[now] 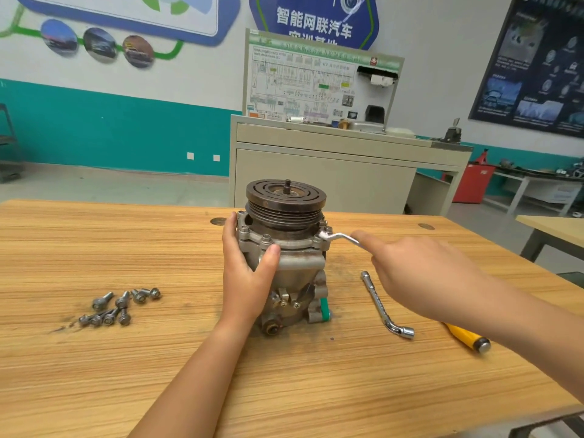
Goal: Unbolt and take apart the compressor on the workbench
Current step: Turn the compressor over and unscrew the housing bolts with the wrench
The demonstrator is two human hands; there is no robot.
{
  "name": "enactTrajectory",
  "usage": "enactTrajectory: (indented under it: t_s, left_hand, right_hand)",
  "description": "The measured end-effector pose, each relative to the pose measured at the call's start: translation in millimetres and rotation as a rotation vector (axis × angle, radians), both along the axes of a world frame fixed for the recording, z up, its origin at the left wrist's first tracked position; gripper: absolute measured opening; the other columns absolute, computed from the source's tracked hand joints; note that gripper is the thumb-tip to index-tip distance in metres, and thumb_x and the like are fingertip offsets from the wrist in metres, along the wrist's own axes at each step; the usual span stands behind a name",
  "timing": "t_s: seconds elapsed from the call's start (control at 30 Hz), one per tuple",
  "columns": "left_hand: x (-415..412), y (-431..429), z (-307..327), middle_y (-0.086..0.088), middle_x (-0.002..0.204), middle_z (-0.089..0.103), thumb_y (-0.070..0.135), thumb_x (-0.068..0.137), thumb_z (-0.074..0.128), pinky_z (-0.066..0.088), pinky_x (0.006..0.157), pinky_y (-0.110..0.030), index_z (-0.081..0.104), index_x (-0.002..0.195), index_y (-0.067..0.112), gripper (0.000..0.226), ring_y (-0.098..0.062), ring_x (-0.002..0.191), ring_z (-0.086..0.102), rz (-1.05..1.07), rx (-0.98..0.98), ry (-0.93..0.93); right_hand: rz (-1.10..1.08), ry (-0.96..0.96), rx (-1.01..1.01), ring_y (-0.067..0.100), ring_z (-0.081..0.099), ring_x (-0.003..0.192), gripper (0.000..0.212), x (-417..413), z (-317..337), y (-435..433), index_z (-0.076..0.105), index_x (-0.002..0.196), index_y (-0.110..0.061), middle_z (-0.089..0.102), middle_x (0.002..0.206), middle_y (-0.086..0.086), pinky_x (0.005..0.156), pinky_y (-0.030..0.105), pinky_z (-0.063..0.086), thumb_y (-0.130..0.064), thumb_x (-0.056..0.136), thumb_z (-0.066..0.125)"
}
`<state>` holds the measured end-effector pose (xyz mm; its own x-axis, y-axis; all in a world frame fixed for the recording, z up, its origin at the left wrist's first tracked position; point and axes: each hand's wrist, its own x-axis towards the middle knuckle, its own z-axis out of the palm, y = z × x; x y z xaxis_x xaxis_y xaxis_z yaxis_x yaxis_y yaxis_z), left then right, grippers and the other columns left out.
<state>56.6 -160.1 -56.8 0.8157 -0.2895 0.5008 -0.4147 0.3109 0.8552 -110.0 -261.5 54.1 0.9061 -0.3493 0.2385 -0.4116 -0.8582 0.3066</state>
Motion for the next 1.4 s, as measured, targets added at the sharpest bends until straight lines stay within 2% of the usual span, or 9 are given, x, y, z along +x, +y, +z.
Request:
enactTrajectory:
  t_s: [0.23, 0.53, 0.7, 0.8, 0.9, 1.0, 1.1, 1.23, 1.4]
  left_hand:
    - [2, -2, -2, 0.006, 0.149, 0.032, 0.055, 0.068, 0.056, 0.035, 0.11, -0.045, 0.019, 0.143, 0.041, 0.085, -0.011, 0.135, 0.034, -0.004, -0.016, 0.008]
    - [3, -2, -2, 0.003, 0.145, 0.036, 0.056, 0.067, 0.055, 0.036, 0.109, -0.046, 0.023, 0.142, 0.036, 0.083, -0.013, 0.133, 0.037, -0.001, -0.015, -0.016]
    - [2, -2, -2, 0.01, 0.142, 0.036, 0.056, 0.066, 0.053, 0.035, 0.11, -0.043, 0.025, 0.142, 0.032, 0.084, -0.006, 0.13, 0.037, 0.02, -0.019, -0.028]
    - [2, -2, -2, 0.013, 0.139, 0.037, 0.055, 0.066, 0.053, 0.035, 0.11, -0.042, 0.026, 0.142, 0.031, 0.084, -0.005, 0.13, 0.037, 0.011, -0.023, -0.027]
    - [2, -2, 0, 0.029, 0.131, 0.034, 0.056, 0.066, 0.053, 0.033, 0.112, -0.039, 0.026, 0.141, 0.032, 0.083, 0.005, 0.127, 0.035, 0.012, -0.017, -0.032]
    - [1, -1, 0, 0.038, 0.126, 0.031, 0.056, 0.066, 0.053, 0.033, 0.112, -0.036, 0.027, 0.139, 0.035, 0.08, 0.015, 0.121, 0.036, 0.008, -0.016, -0.028]
    - [1, -1, 0, 0.036, 0.128, 0.031, 0.055, 0.066, 0.053, 0.035, 0.11, -0.04, 0.026, 0.141, 0.035, 0.082, 0.0, 0.128, 0.037, 0.002, -0.016, -0.015]
    - [2, -1, 0, 0.031, 0.131, 0.035, 0.055, 0.066, 0.054, 0.037, 0.108, -0.043, 0.026, 0.139, 0.038, 0.08, -0.001, 0.129, 0.038, -0.004, -0.022, -0.022]
    - [2, -1, 0, 0.009, 0.14, 0.037, 0.055, 0.067, 0.054, 0.04, 0.105, -0.047, 0.026, 0.138, 0.04, 0.078, -0.013, 0.129, 0.04, 0.0, -0.012, -0.019]
  right_hand:
    - [0.003, 0.225, -0.342, 0.016, 0.029, 0.044, 0.059, 13, 18, 28, 0.024, 0.139, -0.006, 0.032, 0.056, -0.001, 0.036, 0.027, 0.021, 0.003, 0.084, 0.045]
    - [0.022, 0.429, -0.477, 0.019, 0.029, 0.042, 0.055, 11, 25, 37, 0.021, 0.139, 0.009, 0.033, 0.056, 0.006, 0.035, 0.024, 0.021, 0.0, 0.089, 0.042]
    - [0.089, 0.536, -0.536, 0.018, 0.031, 0.043, 0.053, 15, 20, 50, 0.022, 0.139, 0.012, 0.05, 0.113, 0.02, 0.042, 0.021, 0.031, 0.012, 0.088, 0.037]
    - [0.058, 0.498, -0.574, 0.019, 0.028, 0.041, 0.055, 12, 20, 41, 0.014, 0.14, 0.013, 0.052, 0.08, 0.014, 0.036, 0.025, 0.025, 0.008, 0.09, 0.037]
    - [0.045, 0.428, -0.561, 0.019, 0.029, 0.042, 0.059, 14, 24, 27, 0.008, 0.143, 0.007, 0.031, 0.055, 0.004, 0.036, 0.027, 0.023, 0.004, 0.091, 0.036]
    - [0.047, 0.348, -0.54, 0.017, 0.029, 0.043, 0.05, 21, 30, 10, 0.028, 0.137, -0.005, 0.031, 0.056, 0.001, 0.036, 0.027, 0.021, 0.004, 0.089, 0.041]
    - [0.001, 0.272, -0.472, 0.017, 0.031, 0.047, 0.035, 40, 27, -13, 0.041, 0.123, -0.009, 0.031, 0.058, 0.001, 0.039, 0.027, 0.026, 0.001, 0.09, 0.045]
    - [0.16, 0.071, -0.321, 0.026, 0.057, 0.086, 0.03, 76, 6, -38, 0.047, 0.116, -0.006, 0.06, 0.093, 0.009, 0.069, 0.034, 0.047, 0.005, 0.089, 0.041]
    - [0.249, -0.07, -0.266, 0.026, 0.058, 0.099, 0.032, 85, -8, -54, 0.049, 0.122, -0.003, 0.062, 0.108, 0.01, 0.09, 0.034, 0.043, 0.002, 0.094, 0.036]
